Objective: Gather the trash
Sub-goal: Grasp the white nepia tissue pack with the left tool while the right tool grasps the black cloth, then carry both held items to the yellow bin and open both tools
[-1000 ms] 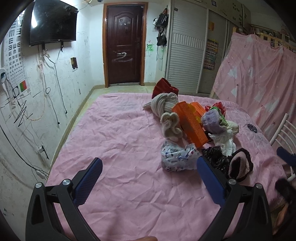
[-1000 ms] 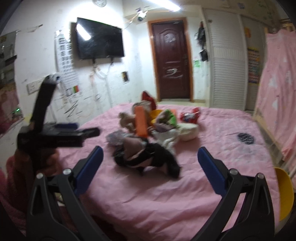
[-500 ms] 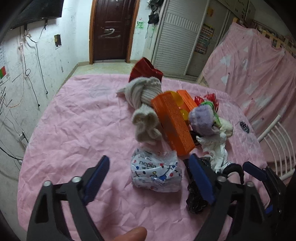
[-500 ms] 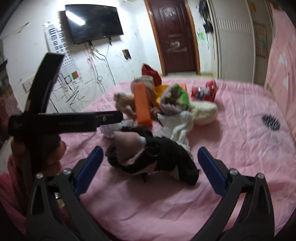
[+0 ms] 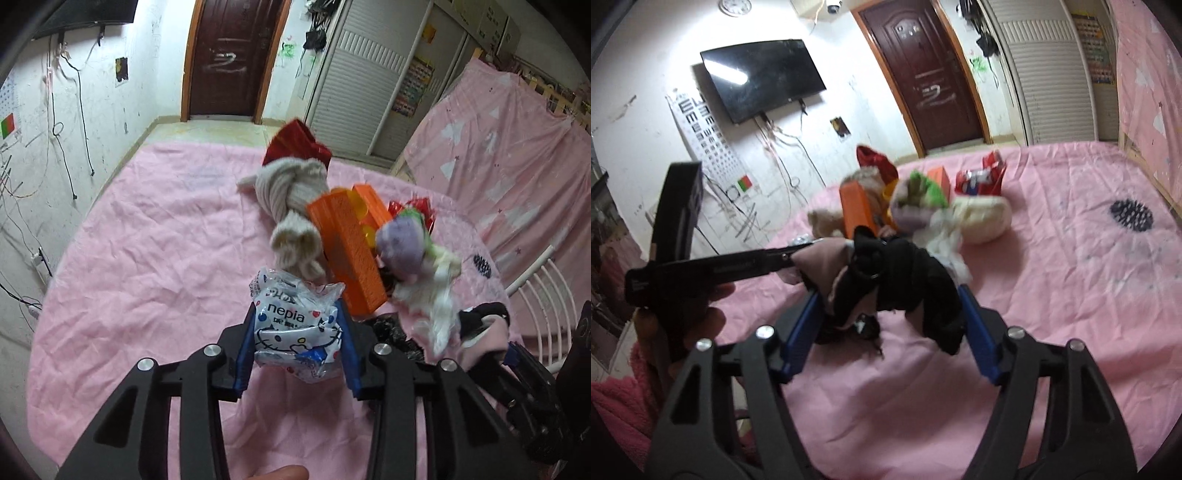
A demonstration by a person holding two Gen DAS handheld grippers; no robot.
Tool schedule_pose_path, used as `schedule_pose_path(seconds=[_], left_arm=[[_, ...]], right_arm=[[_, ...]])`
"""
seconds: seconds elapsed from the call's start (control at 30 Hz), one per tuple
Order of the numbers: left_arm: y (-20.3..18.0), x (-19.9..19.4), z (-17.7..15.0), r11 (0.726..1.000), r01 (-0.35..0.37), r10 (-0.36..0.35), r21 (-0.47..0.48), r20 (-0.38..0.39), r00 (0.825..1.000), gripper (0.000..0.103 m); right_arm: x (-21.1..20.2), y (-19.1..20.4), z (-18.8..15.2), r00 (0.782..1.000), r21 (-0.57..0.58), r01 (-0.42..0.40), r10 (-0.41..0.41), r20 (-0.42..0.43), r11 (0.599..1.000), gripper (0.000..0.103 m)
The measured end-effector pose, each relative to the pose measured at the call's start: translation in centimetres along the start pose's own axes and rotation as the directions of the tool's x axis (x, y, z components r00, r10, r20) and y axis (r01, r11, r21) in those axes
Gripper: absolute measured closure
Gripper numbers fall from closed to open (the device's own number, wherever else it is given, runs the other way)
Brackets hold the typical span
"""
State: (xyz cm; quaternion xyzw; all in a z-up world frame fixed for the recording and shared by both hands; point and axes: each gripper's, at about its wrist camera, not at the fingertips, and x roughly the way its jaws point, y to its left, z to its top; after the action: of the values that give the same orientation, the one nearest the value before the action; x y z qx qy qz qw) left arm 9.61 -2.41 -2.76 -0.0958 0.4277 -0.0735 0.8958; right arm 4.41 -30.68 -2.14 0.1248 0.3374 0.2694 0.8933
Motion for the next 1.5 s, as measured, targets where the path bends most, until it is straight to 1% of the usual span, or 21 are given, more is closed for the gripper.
schedule_pose_path(seconds=[0.1, 0.17, 0.23, 0.37, 0.47, 0.57, 0.67, 0.7, 0.8, 0.87, 0.9, 0.93, 1.1, 1.13, 1.2, 1.27, 1.37, 1.4, 1.43, 1.5], left_arm=[[-0.8, -1.4, 0.3, 1.000, -0.002, 0.001, 0.020, 0.029, 1.000, 0.070], [-1.8, -2.4, 0.5, 0.999, 0.003, -0.005, 0.041, 0.048, 0.999, 0.070], [-3.5, -3.2, 0.9, 0.997, 0.020, -0.024, 0.070, 0.064, 0.998, 0.070], [-6.7, -3.5, 1.9, 0.991, 0.065, -0.071, 0.114, 0.053, 0.996, 0.070], [-9.9, -3.7, 2.4, 0.982, 0.091, -0.101, 0.163, 0.057, 0.993, 0.070], [-13.3, -3.3, 2.8, 0.971, 0.129, -0.139, 0.202, 0.038, 0.990, 0.070], [-16.8, -2.6, 3.1, 0.958, 0.153, -0.162, 0.243, 0.015, 0.987, 0.070], [-18.4, -2.3, 3.2, 0.951, 0.163, -0.171, 0.264, 0.007, 0.985, 0.070], [-21.7, -1.7, 3.1, 0.936, 0.183, -0.189, 0.301, -0.012, 0.982, 0.070], [-23.8, -1.2, 2.9, 0.924, 0.205, -0.206, 0.323, -0.031, 0.978, 0.070], [-25.0, -0.7, 2.6, 0.916, 0.218, -0.216, 0.337, -0.044, 0.975, 0.070], [-26.0, -0.3, 2.5, 0.911, 0.225, -0.221, 0.346, -0.053, 0.974, 0.070], [-31.6, 2.2, 1.9, 0.882, 0.266, -0.250, 0.388, -0.093, 0.964, 0.070], [-32.1, 2.6, 1.7, 0.879, 0.275, -0.255, 0.389, -0.104, 0.961, 0.070], [-33.9, 4.0, 1.5, 0.872, 0.304, -0.268, 0.383, -0.145, 0.952, 0.070], [-35.4, 5.0, 1.2, 0.867, 0.320, -0.274, 0.381, -0.172, 0.946, 0.070], [-37.6, 6.9, 0.8, 0.860, 0.326, -0.266, 0.392, -0.201, 0.943, 0.070], [-38.5, 7.6, 0.6, 0.856, 0.333, -0.266, 0.396, -0.216, 0.939, 0.070], [-38.9, 8.2, 0.6, 0.854, 0.334, -0.262, 0.398, -0.225, 0.938, 0.069], [-40.0, 9.2, 0.4, 0.850, 0.344, -0.262, 0.399, -0.247, 0.933, 0.063]], right_arm=[[-1.4, -0.6, 0.7, 0.999, 0.007, 0.008, -0.008, 0.036, 1.000, 0.034], [-2.9, -1.4, 1.4, 0.997, 0.021, 0.022, -0.023, 0.076, 1.000, 0.034], [-4.2, -2.2, 1.9, 0.993, 0.034, 0.041, -0.044, 0.108, 0.999, 0.034], [-7.1, -4.6, 2.8, 0.979, 0.076, 0.087, -0.100, 0.176, 0.993, 0.033], [-9.6, -6.3, 3.2, 0.959, 0.107, 0.141, -0.163, 0.232, 0.984, 0.033], [-12.1, -8.2, 3.6, 0.927, 0.155, 0.206, -0.243, 0.284, 0.966, 0.032], [-14.2, -10.3, 3.3, 0.906, 0.214, 0.224, -0.284, 0.314, 0.951, 0.031], [-14.8, -11.1, 3.1, 0.897, 0.237, 0.243, -0.311, 0.316, 0.941, 0.030], [-15.7, -13.4, 2.7, 0.877, 0.289, 0.281, -0.367, 0.309, 0.915, 0.029], [-16.3, -14.9, 2.4, 0.868, 0.321, 0.296, -0.394, 0.303, 0.899, 0.029], [-16.5, -15.7, 2.0, 0.856, 0.339, 0.321, -0.424, 0.295, 0.884, 0.029], [-16.8, -16.2, 1.8, 0.850, 0.348, 0.335, -0.440, 0.290, 0.876, 0.029], [-17.4, -20.4, 0.5, 0.812, 0.412, 0.416, -0.535, 0.234, 0.811, 0.029], [-17.3, -21.1, 0.2, 0.806, 0.426, 0.430, -0.551, 0.217, 0.796, 0.029], [-17.0, -22.5, -0.5, 0.804, 0.453, 0.440, -0.565, 0.185, 0.775, 0.028], [-16.6, -23.6, -1.0, 0.810, 0.473, 0.440, -0.564, 0.157, 0.763, 0.026], [-16.4, -24.8, -1.7, 0.812, 0.499, 0.438, -0.567, 0.137, 0.748, 0.024], [-16.5, -25.3, -1.9, 0.811, 0.508, 0.438, -0.569, 0.132, 0.742, 0.023], [-16.6, -25.7, -2.1, 0.810, 0.519, 0.437, -0.572, 0.127, 0.734, 0.021], [-17.0, -26.6, -2.4, 0.808, 0.543, 0.432, -0.577, 0.121, 0.720, 0.019]])
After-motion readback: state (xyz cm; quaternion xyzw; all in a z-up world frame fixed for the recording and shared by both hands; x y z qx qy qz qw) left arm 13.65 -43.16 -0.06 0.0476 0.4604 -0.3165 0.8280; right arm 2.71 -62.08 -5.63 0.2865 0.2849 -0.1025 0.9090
